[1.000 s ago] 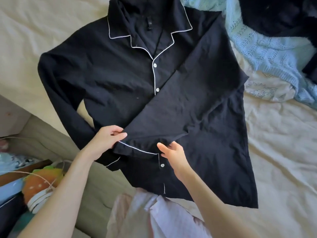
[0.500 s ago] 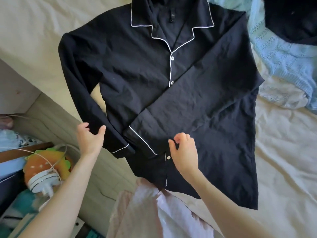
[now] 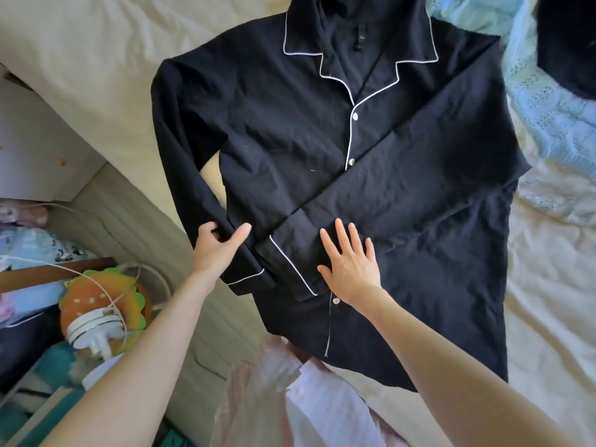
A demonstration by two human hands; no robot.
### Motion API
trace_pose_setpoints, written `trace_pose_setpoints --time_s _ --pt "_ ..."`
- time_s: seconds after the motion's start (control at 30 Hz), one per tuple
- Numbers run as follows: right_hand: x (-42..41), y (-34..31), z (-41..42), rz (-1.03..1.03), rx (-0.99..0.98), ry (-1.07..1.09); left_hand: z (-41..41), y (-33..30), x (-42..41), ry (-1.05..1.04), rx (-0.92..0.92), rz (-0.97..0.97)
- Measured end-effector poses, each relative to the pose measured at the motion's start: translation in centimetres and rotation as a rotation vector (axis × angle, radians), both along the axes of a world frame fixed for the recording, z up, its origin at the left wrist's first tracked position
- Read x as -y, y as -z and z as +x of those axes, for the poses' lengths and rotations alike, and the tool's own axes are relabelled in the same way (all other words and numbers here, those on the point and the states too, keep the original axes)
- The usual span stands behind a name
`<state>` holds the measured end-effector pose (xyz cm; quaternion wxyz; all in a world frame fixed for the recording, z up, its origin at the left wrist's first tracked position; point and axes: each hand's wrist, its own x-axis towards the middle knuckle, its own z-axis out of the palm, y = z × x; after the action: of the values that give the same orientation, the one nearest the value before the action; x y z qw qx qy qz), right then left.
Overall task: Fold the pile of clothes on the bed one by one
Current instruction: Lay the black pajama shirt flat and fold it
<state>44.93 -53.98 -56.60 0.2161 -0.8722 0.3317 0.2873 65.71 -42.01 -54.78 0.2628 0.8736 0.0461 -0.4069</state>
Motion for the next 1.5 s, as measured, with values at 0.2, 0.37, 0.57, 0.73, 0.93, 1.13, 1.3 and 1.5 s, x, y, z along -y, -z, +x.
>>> trace_pose_setpoints --time_s 0.2,0.37,0.57,0.73,0.93,1.13,1.3,1.5 --pt "0.0 0.9 0.0 -0.004 -0.019 -0.018 -2.6 1.6 0.7 -0.110 0.123 0.174" --pt "0.0 0.9 -0.1 0.045 0.009 0.013 -2.6 -3.2 -1.4 -0.072 0.465 0.159" --pt "3.3 -4.2 -1.1 0.609 0.444 0.833 -4.5 -12.2 3.0 0.315 0.636 -0.106" --pt "5.6 -8.2 -7.8 1.115 0.813 1.343 -13.6 -13.8 12.7 0.413 0.318 -0.434" --pt "5.7 -6.6 -13.4 1.229 0.907 1.617 -22.7 -8.9 15.7 0.640 -0.162 -0.430" --pt "6.0 -3.8 -13.2 0.937 0.726 1.853 -21.9 -4.9 8.8 0.681 0.026 -0.240" --pt "7.6 -3.4 -14.0 0.626 0.767 1.861 -22.3 -3.3 6.6 0.762 -0.035 -0.166" --pt "8.2 -2.4 -19.5 0.378 0.510 1.835 -23.7 -3.0 6.5 0.693 -0.104 -0.171"
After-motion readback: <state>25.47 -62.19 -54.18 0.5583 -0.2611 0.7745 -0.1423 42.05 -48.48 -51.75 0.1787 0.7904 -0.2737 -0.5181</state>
